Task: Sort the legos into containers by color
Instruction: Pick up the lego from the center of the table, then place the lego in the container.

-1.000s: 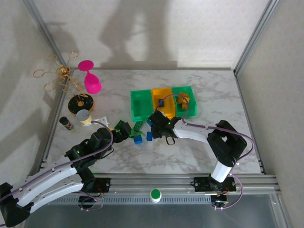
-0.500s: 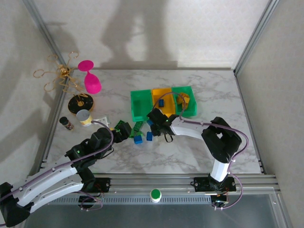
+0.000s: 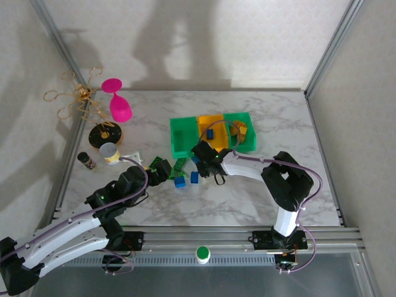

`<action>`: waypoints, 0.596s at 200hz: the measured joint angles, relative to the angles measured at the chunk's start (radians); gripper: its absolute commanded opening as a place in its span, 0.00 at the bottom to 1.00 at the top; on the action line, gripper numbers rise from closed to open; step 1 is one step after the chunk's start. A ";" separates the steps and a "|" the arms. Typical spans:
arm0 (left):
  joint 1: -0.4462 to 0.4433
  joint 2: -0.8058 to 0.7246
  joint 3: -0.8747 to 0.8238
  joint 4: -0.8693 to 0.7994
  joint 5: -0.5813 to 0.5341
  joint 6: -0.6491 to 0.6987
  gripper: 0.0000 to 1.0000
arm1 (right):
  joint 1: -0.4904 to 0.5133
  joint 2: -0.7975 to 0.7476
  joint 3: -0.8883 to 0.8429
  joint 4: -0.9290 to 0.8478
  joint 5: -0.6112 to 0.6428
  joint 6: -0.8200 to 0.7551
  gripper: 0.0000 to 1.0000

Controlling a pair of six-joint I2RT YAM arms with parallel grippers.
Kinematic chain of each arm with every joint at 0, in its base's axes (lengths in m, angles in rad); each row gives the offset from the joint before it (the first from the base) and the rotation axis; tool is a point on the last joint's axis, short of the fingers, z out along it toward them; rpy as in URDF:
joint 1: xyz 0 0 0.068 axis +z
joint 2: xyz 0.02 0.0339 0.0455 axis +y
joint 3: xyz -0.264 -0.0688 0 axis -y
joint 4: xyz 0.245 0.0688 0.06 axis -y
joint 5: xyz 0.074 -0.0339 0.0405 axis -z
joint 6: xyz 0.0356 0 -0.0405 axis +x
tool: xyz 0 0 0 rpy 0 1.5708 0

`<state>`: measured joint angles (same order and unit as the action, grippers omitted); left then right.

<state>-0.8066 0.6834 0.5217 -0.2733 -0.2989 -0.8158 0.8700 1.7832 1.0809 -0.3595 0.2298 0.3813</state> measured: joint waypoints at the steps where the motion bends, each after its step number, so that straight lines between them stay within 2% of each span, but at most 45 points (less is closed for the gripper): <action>1: 0.000 0.000 0.000 0.000 0.000 0.000 1.00 | 0.000 -0.002 0.000 -0.001 0.000 0.000 0.33; 61: 0.002 0.029 0.065 0.010 -0.001 0.024 1.00 | -0.050 -0.188 0.035 -0.105 -0.019 0.026 0.34; 119: 0.003 0.106 0.092 0.080 0.000 0.035 0.99 | -0.177 -0.130 0.243 -0.149 -0.022 0.005 0.33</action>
<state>-0.8032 0.7895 0.6136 -0.1936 -0.2985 -0.7807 0.6933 1.6535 1.3243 -0.5083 0.2081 0.3862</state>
